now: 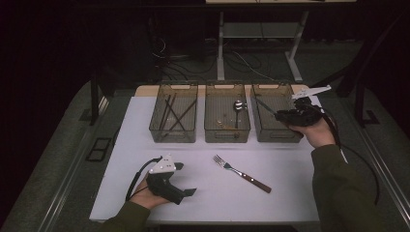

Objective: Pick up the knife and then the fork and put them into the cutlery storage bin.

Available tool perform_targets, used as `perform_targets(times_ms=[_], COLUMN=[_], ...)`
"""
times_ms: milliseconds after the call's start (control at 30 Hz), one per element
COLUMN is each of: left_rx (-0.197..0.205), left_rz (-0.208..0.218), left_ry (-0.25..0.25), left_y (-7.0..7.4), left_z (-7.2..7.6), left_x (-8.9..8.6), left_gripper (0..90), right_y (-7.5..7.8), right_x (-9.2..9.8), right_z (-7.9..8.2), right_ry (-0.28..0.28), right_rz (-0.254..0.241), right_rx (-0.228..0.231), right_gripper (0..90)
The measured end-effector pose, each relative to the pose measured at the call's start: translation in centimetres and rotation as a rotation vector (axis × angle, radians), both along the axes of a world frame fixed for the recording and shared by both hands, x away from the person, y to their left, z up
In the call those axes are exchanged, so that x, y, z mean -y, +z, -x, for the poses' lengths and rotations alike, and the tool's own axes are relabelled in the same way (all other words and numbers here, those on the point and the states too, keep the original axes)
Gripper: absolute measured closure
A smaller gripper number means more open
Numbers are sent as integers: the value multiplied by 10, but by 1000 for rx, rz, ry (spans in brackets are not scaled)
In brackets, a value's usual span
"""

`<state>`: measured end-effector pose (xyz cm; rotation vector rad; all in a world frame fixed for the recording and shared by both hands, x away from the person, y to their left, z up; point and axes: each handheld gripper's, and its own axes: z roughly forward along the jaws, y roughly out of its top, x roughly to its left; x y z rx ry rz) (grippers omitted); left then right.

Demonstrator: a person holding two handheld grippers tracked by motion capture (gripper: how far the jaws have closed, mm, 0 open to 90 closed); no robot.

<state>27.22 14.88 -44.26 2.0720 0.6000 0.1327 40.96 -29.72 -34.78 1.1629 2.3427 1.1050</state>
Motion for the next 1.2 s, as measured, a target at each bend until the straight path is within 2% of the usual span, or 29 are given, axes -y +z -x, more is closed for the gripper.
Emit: perform_targets(times_ms=[400,567,900,1067,1200], left_rx=[-4,-8,-8,-7,-8], left_rz=[2,5,-1,0,-3], left_ry=[6,5,3,3,3], left_y=[0,-1,-1,-1,-1], left_z=[-1,-2,-3,-3,-3], left_x=[-1,-1,-2,-2,-2], left_gripper=[0,0,0,0,0], right_y=[-10,-12,-19,-28,-32], right_x=[19,24,25,23,20], right_z=[-27,-39,-63,-70,-73], right_ry=[-68,-82,-110,-126,-140], right_rz=[-9,4,16,18,39], right_rx=[-47,-64,-98,-126,-141], right_gripper=[771,771,770,770,770])
